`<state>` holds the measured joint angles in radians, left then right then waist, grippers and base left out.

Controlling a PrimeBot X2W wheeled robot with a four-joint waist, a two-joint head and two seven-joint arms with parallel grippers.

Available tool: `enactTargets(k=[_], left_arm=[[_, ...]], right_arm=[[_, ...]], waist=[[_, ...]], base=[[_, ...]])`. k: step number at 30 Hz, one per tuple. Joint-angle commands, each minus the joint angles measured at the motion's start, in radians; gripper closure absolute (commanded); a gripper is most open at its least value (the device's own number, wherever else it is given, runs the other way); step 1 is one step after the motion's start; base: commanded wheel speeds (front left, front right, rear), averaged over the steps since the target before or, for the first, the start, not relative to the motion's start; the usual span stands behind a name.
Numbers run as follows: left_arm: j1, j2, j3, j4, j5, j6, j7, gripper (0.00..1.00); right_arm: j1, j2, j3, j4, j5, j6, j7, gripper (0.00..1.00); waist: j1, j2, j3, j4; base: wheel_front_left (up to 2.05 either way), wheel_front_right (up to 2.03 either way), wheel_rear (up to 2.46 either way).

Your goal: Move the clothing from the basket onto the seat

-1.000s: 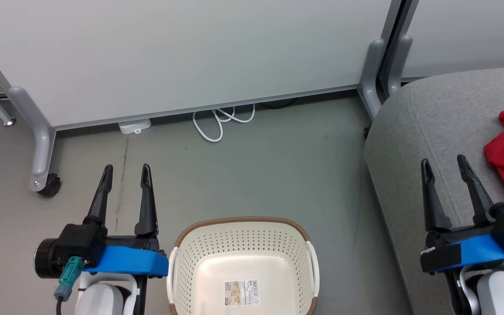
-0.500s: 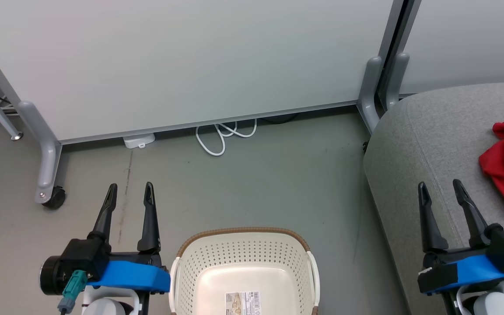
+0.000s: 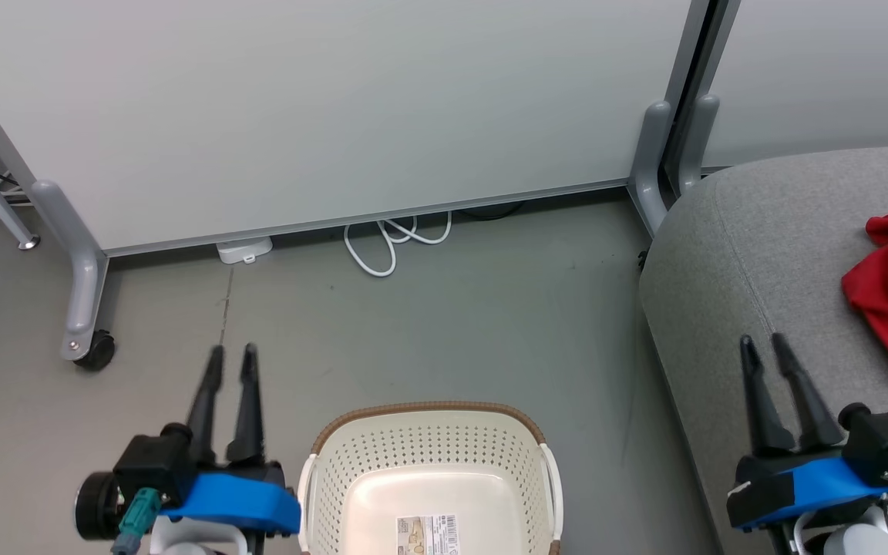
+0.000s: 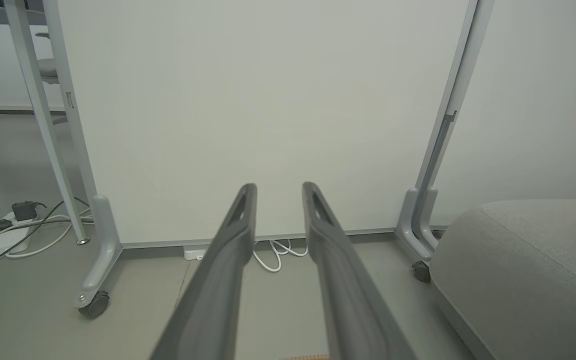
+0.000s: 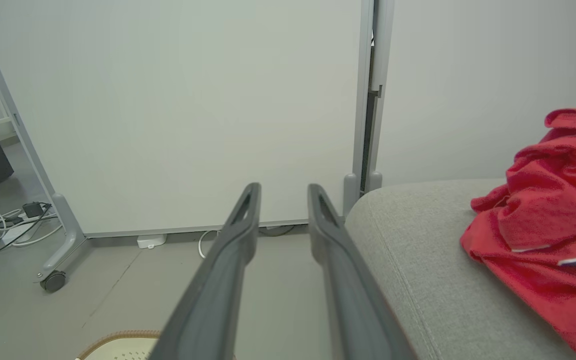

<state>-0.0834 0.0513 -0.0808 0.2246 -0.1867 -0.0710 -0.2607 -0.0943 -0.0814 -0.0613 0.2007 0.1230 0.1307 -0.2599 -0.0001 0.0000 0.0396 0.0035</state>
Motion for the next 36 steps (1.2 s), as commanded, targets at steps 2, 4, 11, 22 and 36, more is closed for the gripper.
enactTargets(k=[2,4,11,22,36], left_arm=[[0.012,0.000,0.001,0.015,-0.004,0.000,0.005,1.00],[0.015,0.000,0.006,0.024,-0.030,-0.001,0.013,1.00],[0.010,0.000,0.025,0.023,-0.166,-0.007,0.049,1.00],[0.004,0.000,0.050,0.021,-0.358,-0.016,0.098,1.00],[-0.004,0.000,0.080,0.019,-0.570,-0.025,0.153,1.00]], right_arm=[[0.003,0.002,-0.001,0.015,0.003,0.000,0.005,1.00],[0.002,0.004,-0.005,0.026,0.030,0.000,0.015,1.00],[-0.001,0.006,-0.011,0.028,0.172,0.000,0.052,1.00],[-0.001,0.010,-0.015,0.026,0.374,0.000,0.098,1.00],[-0.005,0.014,-0.022,0.028,0.596,0.000,0.153,1.00]], waist=[[0.0001,0.0000,0.000,0.000],[0.0001,0.0000,0.000,0.000],[0.0001,0.0000,-0.003,0.000],[0.0001,0.0000,-0.006,-0.001],[0.0001,0.0000,-0.010,-0.001]], base=[[0.00,0.00,0.00],[0.00,0.00,0.00],[0.00,0.00,0.00],[0.00,0.00,0.00],[0.00,0.00,0.00]])
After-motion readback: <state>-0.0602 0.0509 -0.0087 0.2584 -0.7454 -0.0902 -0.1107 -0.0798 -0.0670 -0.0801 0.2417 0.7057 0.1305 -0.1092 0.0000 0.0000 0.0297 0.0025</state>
